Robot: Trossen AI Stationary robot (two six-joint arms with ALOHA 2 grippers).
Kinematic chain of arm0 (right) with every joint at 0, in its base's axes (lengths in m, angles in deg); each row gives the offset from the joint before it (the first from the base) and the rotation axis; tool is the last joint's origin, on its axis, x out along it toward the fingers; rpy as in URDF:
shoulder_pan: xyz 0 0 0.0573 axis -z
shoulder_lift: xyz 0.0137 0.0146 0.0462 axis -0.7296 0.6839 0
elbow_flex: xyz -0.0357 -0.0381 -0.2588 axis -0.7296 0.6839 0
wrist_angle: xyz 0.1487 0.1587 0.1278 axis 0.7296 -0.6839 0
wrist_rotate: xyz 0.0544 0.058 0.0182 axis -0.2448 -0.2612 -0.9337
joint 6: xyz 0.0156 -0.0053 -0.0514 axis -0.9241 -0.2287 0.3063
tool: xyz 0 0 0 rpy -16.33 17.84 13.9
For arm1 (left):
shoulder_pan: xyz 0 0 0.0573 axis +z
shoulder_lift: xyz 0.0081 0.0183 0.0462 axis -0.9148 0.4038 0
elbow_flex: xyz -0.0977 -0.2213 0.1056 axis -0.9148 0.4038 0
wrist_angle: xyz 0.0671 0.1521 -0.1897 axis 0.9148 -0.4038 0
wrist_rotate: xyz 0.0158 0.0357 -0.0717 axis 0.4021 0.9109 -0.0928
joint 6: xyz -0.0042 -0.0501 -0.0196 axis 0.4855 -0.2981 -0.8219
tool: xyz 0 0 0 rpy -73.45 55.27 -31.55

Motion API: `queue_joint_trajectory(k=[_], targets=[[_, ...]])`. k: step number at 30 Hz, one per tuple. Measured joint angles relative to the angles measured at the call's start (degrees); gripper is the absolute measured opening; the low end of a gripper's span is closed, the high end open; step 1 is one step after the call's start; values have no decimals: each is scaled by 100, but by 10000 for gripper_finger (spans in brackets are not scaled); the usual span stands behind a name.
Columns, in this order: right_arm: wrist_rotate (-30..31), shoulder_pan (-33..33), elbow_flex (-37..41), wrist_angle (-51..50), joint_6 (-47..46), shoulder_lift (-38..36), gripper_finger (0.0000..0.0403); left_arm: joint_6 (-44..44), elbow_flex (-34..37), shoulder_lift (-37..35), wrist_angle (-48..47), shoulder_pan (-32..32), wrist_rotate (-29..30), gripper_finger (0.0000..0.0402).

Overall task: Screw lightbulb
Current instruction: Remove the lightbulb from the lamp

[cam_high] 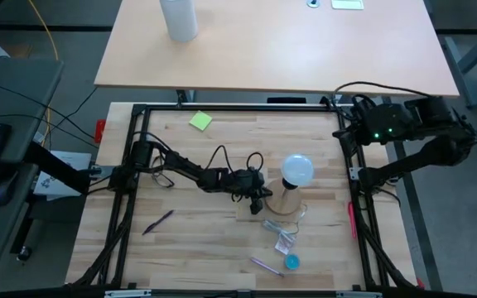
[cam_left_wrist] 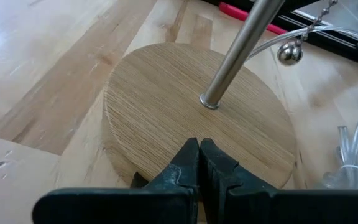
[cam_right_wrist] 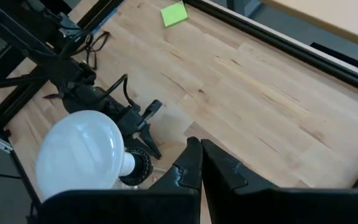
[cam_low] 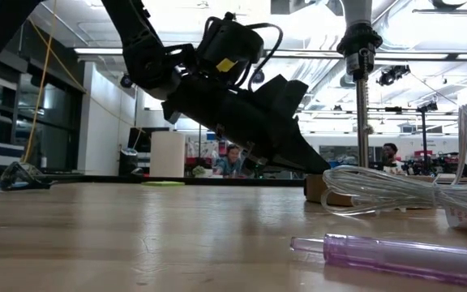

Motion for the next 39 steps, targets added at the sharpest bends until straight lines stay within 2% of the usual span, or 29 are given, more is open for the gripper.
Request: queue_joint_trajectory(k=[13, 21, 27, 33, 39], targets=[[41, 0, 0, -87, -12, -30, 0, -223, -2, -7, -26, 71, -496, 0], [104, 0, 0, -131, -207, -30, 0, -390, -11, -80, -376, 93, -583, 0], [101, 0, 0, -181, -303, -30, 0, -15, -7, -292, -818, 229, -846, 0], [100, 0, 0, -182, -402, -93, 0, 51, -15, -319, -1203, 489, -1923, 0], [-109, 0, 0, -173, -558, -104, 0, 400, -6, -464, -1508, 626, -2061, 0]])
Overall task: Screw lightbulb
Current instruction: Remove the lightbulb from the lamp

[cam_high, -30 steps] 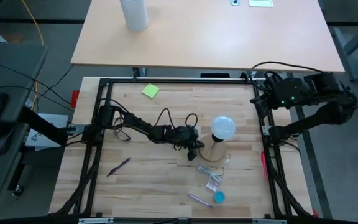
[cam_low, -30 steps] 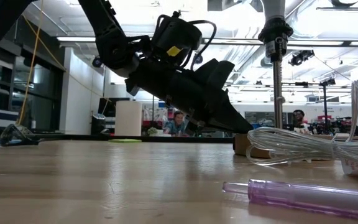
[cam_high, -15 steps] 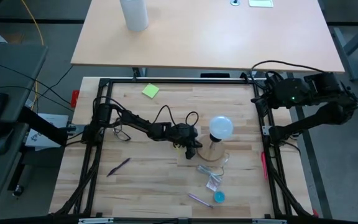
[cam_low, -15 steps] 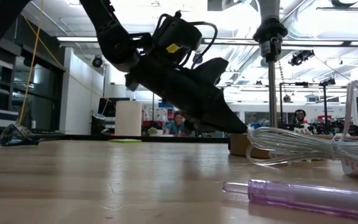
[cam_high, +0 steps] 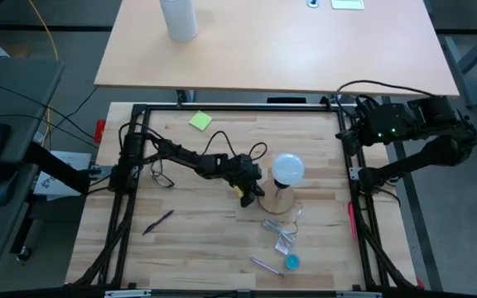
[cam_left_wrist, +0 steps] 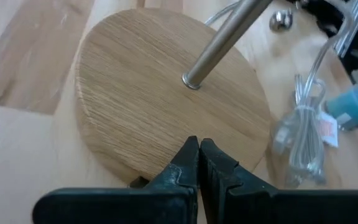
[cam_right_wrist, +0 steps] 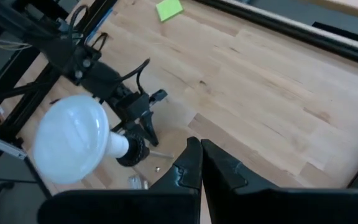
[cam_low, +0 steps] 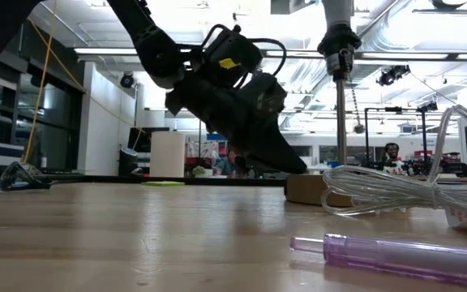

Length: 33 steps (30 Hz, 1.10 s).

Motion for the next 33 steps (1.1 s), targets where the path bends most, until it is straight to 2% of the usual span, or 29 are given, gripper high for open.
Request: queue_joint_trajectory(k=[8, 16, 23, 27, 33], targets=[[-49, 0, 0, 73, -7, 20, 0, 357, 17, -284, -465, 326, 160, 0], [-88, -2, 0, 105, 37, 18, 0, 882, -19, -354, -1447, 390, 256, 0], [-170, -2, 0, 103, 6, 20, 0, 1042, -16, -408, -1611, 397, 250, 0], [-187, -2, 0, 105, -127, 42, 0, 1438, 14, -539, -2392, 419, 372, 0], [-416, -2, 17, 115, 4, 87, 0, 1941, 65, -1100, -3576, 441, 635, 0]])
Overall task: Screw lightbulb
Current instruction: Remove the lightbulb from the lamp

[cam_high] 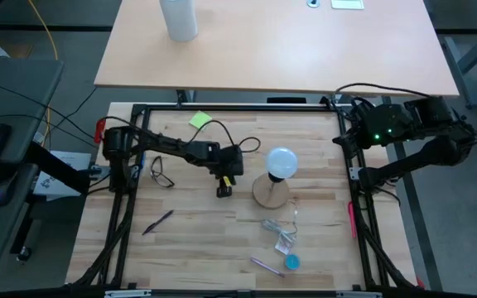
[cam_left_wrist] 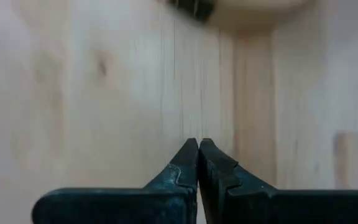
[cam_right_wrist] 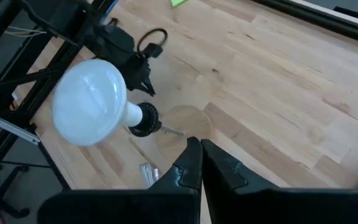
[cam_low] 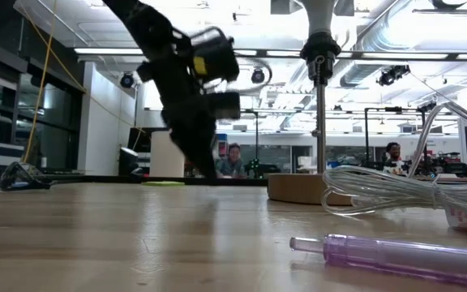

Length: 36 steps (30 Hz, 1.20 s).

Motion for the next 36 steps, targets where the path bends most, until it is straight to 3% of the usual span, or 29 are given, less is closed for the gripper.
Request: queue_joint_trajectory(k=[4, 9, 16, 19, 24, 28, 32, 36], targets=[[-30, 0, 2, 47, 5, 41, 0, 115, 120, -498, 106, 36, 28, 0], [-845, -135, 4, -72, 120, 180, 0, 77, 357, -1396, 748, 397, 451, 0], [-728, -1639, 5, 205, -164, 890, 0, 268, -39, -1831, 2433, 1044, 688, 0], [-76, -2422, 9, 474, -736, 1176, 0, 485, -632, -1601, 2417, 1158, 615, 0], [1746, -3499, 9, 692, -1987, 1539, 0, 902, -1815, -803, 2087, 1051, -62, 0], [2625, -3834, 116, 945, -2421, 1806, 0, 912, -2596, -233, 1848, 959, -821, 0], [2908, -3983, 1074, 2353, -2462, 1732, 0, 912, -2956, 33, 1761, 878, -1050, 0], [3249, -4021, 2414, 3900, -2403, 1156, 0, 925, -2993, 9, 1729, 792, -1089, 0]])
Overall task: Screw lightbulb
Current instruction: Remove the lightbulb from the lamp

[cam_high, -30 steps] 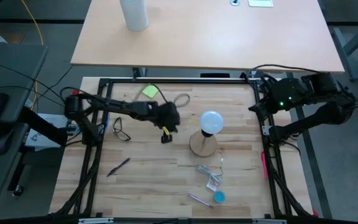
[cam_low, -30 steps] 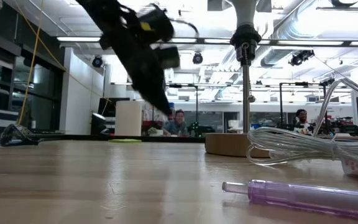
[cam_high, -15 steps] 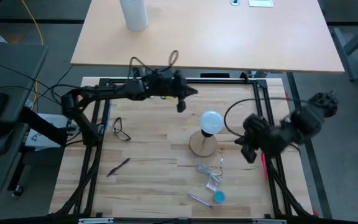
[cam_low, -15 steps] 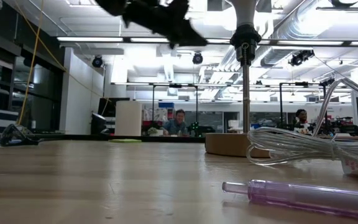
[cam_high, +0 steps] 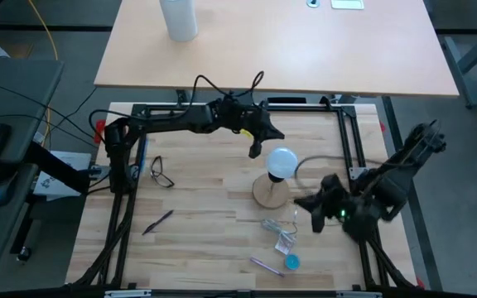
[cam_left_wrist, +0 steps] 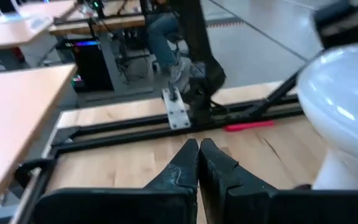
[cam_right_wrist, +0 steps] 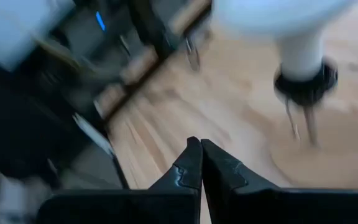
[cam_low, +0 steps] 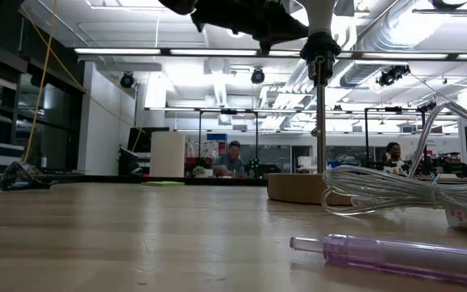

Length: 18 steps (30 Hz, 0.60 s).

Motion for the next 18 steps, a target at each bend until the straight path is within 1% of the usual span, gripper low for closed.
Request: queue_joint_trajectory(k=[2, 3, 6, 7, 9, 12, 15, 18], targets=[[269, 156, 563, 969, 437, -432, 0, 20, 6, -20, -158, -51, 2, 0], [155, 280, 833, 1480, 783, -638, 0, 70, 9, -20, -197, -85, 3, 0], [-798, 851, 1549, 3004, 1718, -1076, 0, 133, 7, -33, -141, -170, 2, 0], [-1163, 1055, 1733, 3351, 1942, -1167, 0, 133, 7, -33, -104, -206, 2, 0], [-1642, 1398, 1979, 3653, 2118, -1257, 0, 141, 7, -33, -109, -282, 22, 0], [-2009, 1698, 2063, 3626, 2230, -1232, 0, 119, 7, -33, -101, -386, 39, 0], [-2051, 1832, 1998, 3632, 2413, -1271, 0, -12, 7, -45, -70, -481, 42, 0], [-2060, 1889, 1927, 3426, 2541, -1392, 0, -220, 7, -73, -123, -541, 62, 0]])
